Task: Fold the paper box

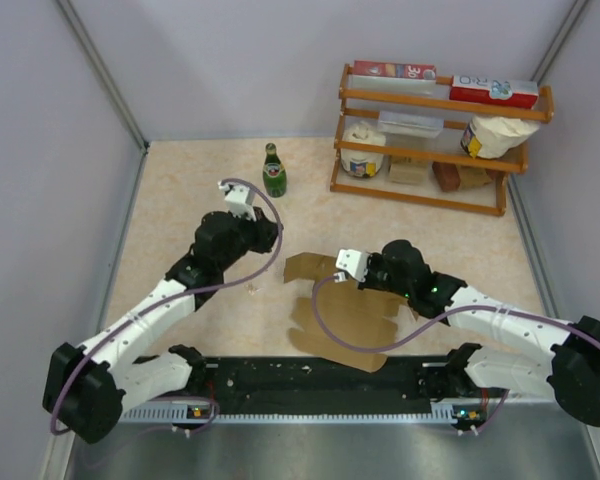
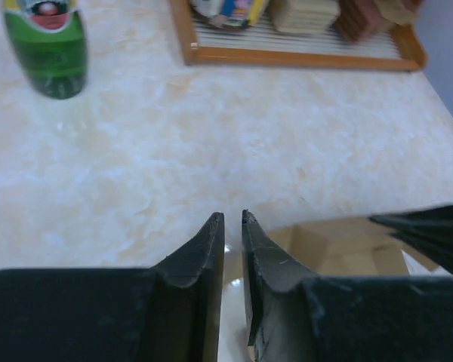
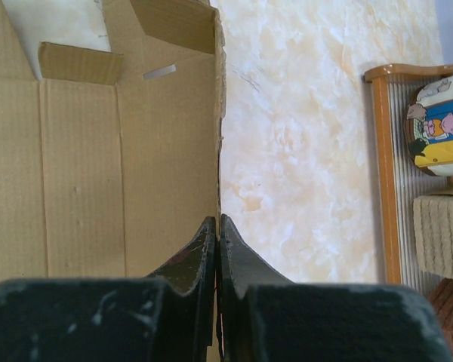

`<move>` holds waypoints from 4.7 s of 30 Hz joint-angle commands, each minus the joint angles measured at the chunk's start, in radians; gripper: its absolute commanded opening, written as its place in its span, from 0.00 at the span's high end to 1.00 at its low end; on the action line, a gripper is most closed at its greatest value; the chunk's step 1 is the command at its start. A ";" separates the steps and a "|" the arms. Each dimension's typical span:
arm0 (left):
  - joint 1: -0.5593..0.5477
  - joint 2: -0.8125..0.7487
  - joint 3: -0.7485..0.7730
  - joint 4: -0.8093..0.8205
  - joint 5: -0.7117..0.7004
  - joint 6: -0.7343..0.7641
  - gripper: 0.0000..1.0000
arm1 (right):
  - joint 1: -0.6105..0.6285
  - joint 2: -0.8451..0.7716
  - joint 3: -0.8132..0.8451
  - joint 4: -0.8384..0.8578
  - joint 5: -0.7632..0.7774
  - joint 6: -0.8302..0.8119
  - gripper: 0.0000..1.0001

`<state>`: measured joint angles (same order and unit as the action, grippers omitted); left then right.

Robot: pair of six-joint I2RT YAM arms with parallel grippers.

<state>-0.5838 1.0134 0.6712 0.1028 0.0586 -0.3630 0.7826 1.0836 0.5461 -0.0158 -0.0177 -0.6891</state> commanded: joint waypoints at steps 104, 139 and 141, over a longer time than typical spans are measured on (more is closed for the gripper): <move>0.253 0.593 0.116 0.172 0.322 -0.080 0.36 | 0.049 0.101 -0.034 0.280 0.122 -0.359 1.00; 0.029 0.550 -0.196 0.729 0.491 -0.007 0.40 | 0.060 0.142 -0.041 0.287 0.117 -0.368 1.00; 0.022 0.557 -0.199 0.747 0.494 -0.007 0.40 | 0.069 0.144 -0.052 0.306 0.137 -0.375 1.00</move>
<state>-0.5495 1.5501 0.4526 0.7513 0.5224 -0.3893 0.8211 1.2186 0.4973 0.2409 0.1093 -1.0630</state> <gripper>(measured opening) 0.601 0.007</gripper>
